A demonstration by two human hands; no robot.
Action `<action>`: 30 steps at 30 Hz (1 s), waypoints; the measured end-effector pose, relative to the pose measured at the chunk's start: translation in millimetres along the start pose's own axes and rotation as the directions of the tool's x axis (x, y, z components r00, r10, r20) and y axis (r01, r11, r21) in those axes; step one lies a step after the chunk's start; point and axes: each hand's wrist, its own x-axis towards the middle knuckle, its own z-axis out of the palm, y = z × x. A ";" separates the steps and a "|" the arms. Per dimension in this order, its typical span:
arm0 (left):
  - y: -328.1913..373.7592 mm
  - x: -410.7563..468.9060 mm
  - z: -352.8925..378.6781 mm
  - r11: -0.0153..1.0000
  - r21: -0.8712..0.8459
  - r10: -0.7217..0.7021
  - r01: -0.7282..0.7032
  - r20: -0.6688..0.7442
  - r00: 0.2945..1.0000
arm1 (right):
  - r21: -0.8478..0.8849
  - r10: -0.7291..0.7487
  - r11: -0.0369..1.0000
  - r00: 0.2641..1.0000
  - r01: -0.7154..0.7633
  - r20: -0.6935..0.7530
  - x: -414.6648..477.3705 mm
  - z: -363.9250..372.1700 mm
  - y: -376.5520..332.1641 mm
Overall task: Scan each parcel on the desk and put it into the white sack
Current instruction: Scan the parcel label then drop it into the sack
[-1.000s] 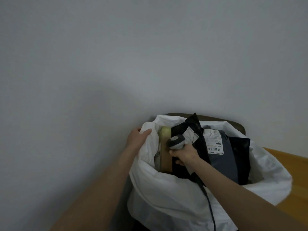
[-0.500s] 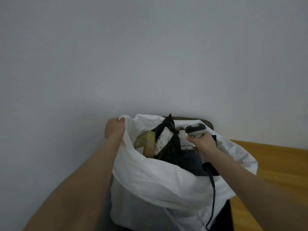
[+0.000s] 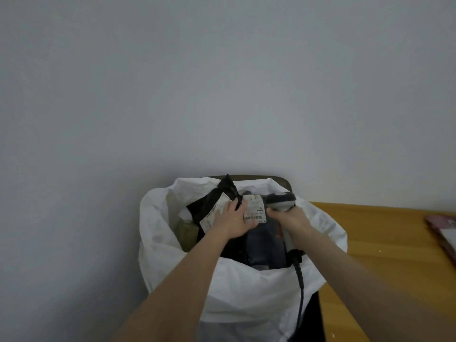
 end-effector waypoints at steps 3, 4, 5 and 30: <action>-31.2 2.3 36.0 0.972 0.206 -0.156 0.118 0.182 0.971 | 0.026 0.008 1.000 0.998 -0.009 0.055 4.6 4.7 14.8; -45.8 4.1 39.6 0.952 0.254 -0.220 0.169 0.187 0.957 | 0.033 0.020 0.999 0.998 -0.022 0.067 7.7 6.0 21.1; -57.8 7.3 40.2 0.936 0.282 -0.271 0.210 0.198 0.942 | 0.034 0.038 0.999 0.996 -0.041 0.076 10.2 6.5 25.7; -20.6 41.6 85.0 0.988 0.146 -0.011 -0.044 0.357 0.934 | 0.262 0.205 0.951 0.971 -0.167 -0.126 24.1 -42.9 77.4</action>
